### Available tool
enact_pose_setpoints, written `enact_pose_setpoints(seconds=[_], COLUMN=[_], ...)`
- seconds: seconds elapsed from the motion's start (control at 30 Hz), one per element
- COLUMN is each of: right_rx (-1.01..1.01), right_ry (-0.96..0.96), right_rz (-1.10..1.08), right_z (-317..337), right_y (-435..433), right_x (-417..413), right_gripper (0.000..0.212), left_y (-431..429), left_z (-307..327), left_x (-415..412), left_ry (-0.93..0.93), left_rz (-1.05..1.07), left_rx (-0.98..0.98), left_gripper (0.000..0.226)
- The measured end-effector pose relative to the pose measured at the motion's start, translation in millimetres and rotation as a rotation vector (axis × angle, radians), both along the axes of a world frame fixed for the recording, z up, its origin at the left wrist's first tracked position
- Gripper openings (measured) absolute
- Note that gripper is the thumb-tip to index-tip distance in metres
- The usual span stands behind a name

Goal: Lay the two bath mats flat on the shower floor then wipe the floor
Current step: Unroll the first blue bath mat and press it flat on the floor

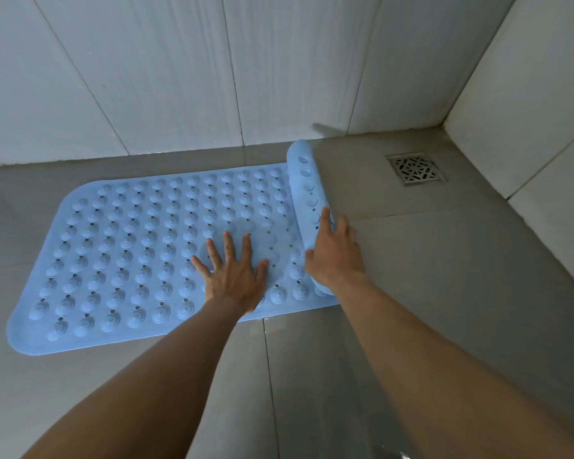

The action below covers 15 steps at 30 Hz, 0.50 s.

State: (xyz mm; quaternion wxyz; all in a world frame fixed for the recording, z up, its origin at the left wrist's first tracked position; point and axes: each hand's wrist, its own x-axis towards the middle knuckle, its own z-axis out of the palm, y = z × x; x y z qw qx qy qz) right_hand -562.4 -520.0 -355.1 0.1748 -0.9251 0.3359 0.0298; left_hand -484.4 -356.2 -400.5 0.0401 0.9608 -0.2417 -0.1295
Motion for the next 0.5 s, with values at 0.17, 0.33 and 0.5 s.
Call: enact_pose_setpoints(seconds=[0.17, 0.33, 0.5], right_rx=[-0.096, -0.083, -0.25], right_ry=[0.039, 0.01, 0.089], right_rz=[0.076, 0.03, 0.007], right_z=[-6.4, -10.2, -15.7], right_y=[-9.9, -21.4, -37.2], right_x=[-11.4, -16.9, -33.7], right_gripper=[0.093, 0.05, 0.058], left_y=[-19.9, -42.6, -56.7], left_z=[-2.6, -3.2, -8.8], left_x=[-4.7, -13.8, -21.0], left_ry=[-0.021, -0.048, -0.068], left_rz=[-0.048, -0.079, -0.145], left_rx=[0.026, -0.042, -0.072], left_gripper=[0.071, 0.071, 0.069])
